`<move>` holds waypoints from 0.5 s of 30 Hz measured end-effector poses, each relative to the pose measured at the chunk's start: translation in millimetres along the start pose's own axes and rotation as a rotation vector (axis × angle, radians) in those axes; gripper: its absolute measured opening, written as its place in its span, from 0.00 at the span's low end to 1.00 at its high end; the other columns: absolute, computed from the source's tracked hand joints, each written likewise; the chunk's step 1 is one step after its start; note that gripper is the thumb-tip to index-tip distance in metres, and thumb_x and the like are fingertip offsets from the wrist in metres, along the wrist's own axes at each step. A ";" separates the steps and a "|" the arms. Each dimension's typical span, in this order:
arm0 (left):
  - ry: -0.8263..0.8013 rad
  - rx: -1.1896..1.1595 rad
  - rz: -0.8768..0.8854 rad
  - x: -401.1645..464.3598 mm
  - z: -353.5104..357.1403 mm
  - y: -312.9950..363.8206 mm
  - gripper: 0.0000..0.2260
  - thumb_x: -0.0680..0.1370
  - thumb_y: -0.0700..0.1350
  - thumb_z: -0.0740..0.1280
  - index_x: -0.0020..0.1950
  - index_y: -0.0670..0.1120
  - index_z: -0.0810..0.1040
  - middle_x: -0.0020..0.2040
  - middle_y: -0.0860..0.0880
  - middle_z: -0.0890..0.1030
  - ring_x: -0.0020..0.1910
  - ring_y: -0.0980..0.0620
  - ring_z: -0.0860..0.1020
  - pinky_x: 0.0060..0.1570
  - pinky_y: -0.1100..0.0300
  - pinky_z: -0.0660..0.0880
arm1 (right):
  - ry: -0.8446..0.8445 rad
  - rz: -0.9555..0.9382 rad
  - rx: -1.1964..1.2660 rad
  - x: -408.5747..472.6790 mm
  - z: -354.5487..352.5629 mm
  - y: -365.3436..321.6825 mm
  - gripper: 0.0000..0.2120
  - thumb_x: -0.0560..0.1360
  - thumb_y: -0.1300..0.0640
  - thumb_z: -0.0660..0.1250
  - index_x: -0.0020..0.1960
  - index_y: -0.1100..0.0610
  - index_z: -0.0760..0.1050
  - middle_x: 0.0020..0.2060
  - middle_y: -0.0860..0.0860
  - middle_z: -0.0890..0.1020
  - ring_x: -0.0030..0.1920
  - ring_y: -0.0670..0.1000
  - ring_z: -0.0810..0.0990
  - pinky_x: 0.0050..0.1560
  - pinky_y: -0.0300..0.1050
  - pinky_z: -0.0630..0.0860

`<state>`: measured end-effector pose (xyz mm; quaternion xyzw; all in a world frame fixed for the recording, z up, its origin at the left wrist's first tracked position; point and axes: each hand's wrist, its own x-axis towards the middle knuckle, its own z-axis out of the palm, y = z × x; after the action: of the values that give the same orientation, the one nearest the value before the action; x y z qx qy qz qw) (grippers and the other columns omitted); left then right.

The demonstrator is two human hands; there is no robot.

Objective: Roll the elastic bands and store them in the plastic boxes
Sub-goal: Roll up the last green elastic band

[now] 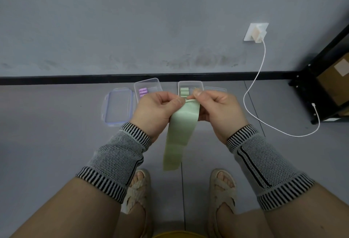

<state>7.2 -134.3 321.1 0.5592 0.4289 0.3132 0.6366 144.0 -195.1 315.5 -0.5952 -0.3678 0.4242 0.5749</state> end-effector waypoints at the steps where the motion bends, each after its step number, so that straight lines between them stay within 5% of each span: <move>1: 0.000 0.003 0.002 0.3 0.0 -0.6 0.06 0.76 0.39 0.67 0.38 0.41 0.79 0.34 0.45 0.81 0.35 0.49 0.78 0.39 0.57 0.76 | -0.010 -0.016 -0.034 0.2 -0.6 0.9 0.12 0.76 0.56 0.66 0.40 0.63 0.81 0.36 0.64 0.82 0.37 0.62 0.81 0.41 0.55 0.81; 7: -0.006 -0.011 0.003 0.8 1.1 -0.8 0.06 0.75 0.37 0.67 0.38 0.41 0.78 0.31 0.48 0.81 0.32 0.53 0.78 0.36 0.60 0.77 | -0.013 -0.008 -0.099 2.8 -4.4 2.4 0.10 0.74 0.58 0.69 0.35 0.59 0.80 0.26 0.56 0.77 0.27 0.49 0.74 0.32 0.44 0.74; 15: -0.026 -0.137 -0.051 1.2 2.1 1.8 0.03 0.75 0.34 0.66 0.41 0.39 0.77 0.34 0.45 0.80 0.33 0.53 0.79 0.38 0.60 0.78 | -0.012 -0.017 -0.061 3.9 -3.5 2.0 0.07 0.73 0.63 0.70 0.36 0.57 0.79 0.32 0.61 0.79 0.32 0.55 0.75 0.37 0.49 0.76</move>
<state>9.8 -133.9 322.6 0.5074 0.4123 0.3183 0.6865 148.6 -192.9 313.1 -0.6065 -0.3891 0.4115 0.5580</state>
